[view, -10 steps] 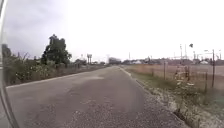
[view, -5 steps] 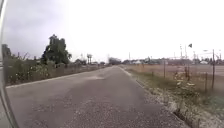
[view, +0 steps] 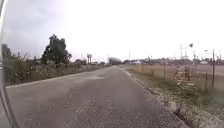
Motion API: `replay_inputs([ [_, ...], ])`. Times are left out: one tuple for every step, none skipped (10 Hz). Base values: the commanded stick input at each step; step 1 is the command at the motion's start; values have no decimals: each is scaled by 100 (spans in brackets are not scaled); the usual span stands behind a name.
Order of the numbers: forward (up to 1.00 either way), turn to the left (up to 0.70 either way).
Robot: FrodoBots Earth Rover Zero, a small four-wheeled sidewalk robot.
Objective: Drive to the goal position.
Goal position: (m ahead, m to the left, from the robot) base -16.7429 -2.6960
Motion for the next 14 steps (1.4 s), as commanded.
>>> replay_inputs([
  [8,0],
  [8,0],
  [8,0],
  [8,0],
  [8,0],
  [8,0],
  [8,0],
  [8,0],
  [8,0],
  [8,0],
  [7,0],
  [8,0],
  [8,0],
  [8,0],
])
